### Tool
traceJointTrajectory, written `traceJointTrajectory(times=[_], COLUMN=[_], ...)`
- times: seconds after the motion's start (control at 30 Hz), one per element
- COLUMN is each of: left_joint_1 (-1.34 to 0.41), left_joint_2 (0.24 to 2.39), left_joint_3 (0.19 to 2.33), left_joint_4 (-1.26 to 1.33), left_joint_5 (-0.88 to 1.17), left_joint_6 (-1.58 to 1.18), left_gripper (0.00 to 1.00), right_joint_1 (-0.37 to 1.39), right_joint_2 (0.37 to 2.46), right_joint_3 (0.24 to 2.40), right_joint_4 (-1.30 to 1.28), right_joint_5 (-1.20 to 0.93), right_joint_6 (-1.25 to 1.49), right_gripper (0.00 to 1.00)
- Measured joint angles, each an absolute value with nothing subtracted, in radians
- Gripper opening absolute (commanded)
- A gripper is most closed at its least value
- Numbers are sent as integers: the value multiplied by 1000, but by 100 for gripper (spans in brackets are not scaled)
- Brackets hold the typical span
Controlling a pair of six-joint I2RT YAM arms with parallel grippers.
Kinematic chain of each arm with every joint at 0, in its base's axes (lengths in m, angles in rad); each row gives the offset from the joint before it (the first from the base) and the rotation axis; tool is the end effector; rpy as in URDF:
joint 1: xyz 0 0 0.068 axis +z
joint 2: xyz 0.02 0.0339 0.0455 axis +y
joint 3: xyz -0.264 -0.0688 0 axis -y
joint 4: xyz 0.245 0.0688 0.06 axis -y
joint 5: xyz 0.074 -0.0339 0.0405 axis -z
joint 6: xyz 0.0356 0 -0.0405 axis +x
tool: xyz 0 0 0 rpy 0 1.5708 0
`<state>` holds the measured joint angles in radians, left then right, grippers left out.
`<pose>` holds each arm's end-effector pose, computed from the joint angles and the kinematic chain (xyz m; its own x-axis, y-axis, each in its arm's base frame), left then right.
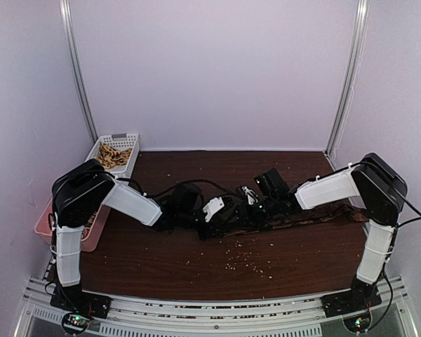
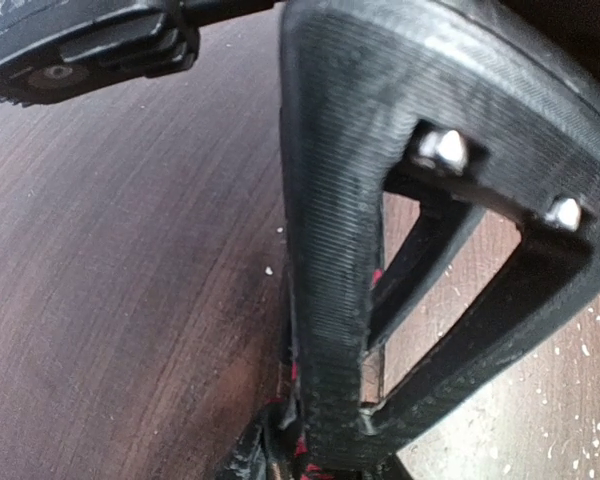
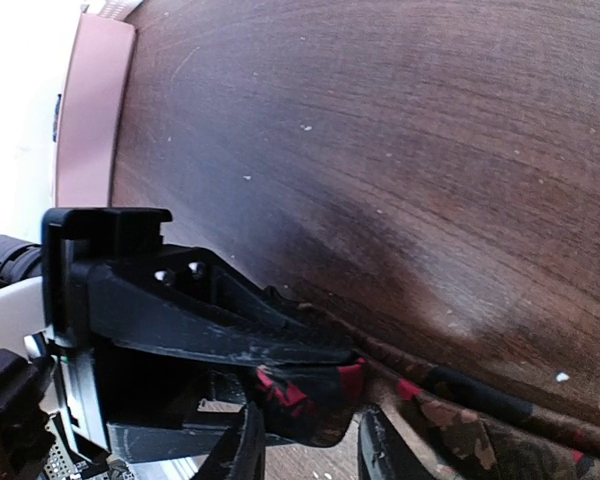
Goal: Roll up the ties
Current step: Roll the tie at the center of the board.
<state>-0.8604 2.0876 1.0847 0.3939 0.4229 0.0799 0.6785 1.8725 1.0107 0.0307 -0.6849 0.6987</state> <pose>0.2629 -0.3280 0.1078 -0.2992 0.4594 -0.8363 0.9377 0.3038 -0.1686 0.2754 0.2510 0.1437 -0.9665 -0.1393 -0.2155 -0.2565 0.5550 0.7914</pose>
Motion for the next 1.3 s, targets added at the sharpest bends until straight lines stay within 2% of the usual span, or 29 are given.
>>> traceJointTrajectory(times=[0.2, 0.6, 1.0, 1.1, 1.2, 1.23, 1.3], left_joint_1=[-860, -864, -866, -872, -877, -878, -879], left_joint_2=[2088, 2085, 2063, 2063, 2063, 2063, 2062], left_joint_3=[1073, 1036, 1026, 1024, 1023, 1023, 1023], left_joint_4=[410, 498, 506, 499, 499, 499, 500], left_joint_5=[421, 417, 389, 377, 373, 373, 370], left_joint_6=[85, 103, 125, 127, 130, 130, 133], left_gripper=[28, 29, 30, 31, 32, 36, 47], right_joint_1=[678, 672, 670, 668, 667, 667, 667], right_joint_2=[1888, 1904, 1908, 1916, 1921, 1921, 1922], right_joint_3=[1009, 957, 958, 959, 958, 959, 961], right_joint_4=[57, 233, 220, 209, 202, 200, 193], right_joint_5=[-693, -735, -738, -744, -748, -751, -752], right_joint_6=[738, 926, 912, 882, 860, 855, 842], right_gripper=[33, 39, 31, 20, 5, 0, 0])
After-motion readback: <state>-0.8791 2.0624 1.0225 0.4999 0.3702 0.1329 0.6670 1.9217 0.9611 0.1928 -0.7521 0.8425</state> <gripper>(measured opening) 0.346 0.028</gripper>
